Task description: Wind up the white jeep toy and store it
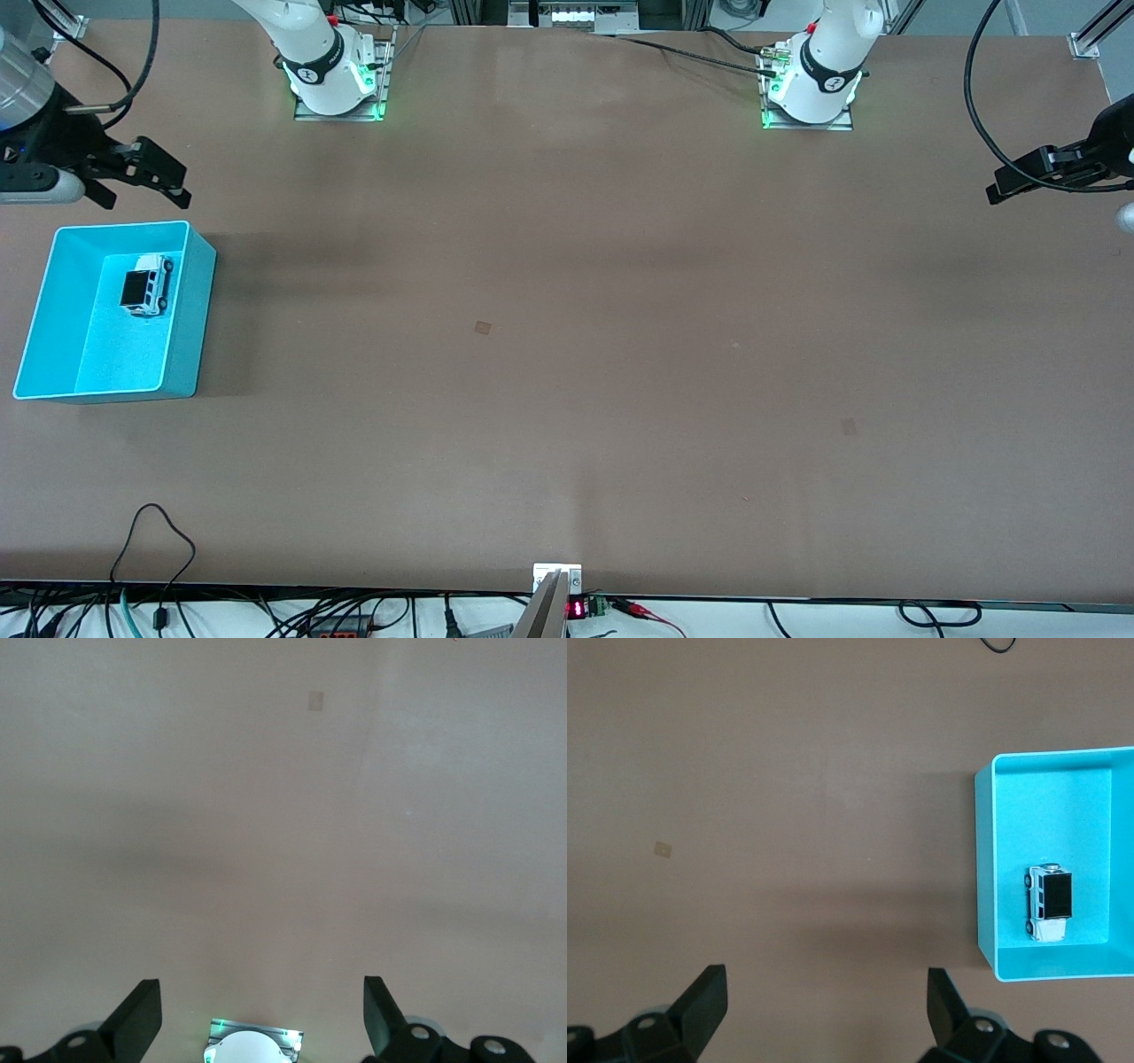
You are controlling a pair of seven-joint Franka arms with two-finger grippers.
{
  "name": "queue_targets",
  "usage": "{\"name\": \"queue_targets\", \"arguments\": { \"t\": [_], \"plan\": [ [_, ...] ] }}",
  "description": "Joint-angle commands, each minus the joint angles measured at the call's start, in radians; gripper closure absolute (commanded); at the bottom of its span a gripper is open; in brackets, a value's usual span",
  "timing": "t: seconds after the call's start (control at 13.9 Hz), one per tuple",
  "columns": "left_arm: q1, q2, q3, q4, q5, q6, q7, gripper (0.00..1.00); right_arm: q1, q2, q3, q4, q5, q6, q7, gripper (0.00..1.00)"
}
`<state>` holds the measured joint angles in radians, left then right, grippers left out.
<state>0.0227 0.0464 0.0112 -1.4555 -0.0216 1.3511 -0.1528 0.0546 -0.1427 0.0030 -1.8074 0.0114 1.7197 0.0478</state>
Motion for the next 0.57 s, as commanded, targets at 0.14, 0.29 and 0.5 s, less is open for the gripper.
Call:
{"name": "queue_targets", "arguments": {
  "t": [0.14, 0.29, 0.5],
  "plan": [
    [0.008, 0.009, 0.000, 0.014, -0.021, -0.024, -0.007, 0.00, -0.024, -0.018, 0.019, 0.008, -0.014, -0.015, 0.020, 0.00],
    [0.005, 0.012, 0.000, 0.012, -0.021, -0.049, -0.005, 0.00, -0.025, 0.000, 0.014, 0.040, -0.014, -0.029, 0.015, 0.00],
    [0.008, 0.015, 0.000, 0.015, -0.023, -0.049, -0.005, 0.00, -0.027, 0.028, 0.012, 0.082, -0.011, -0.040, 0.018, 0.00]
  ]
}}
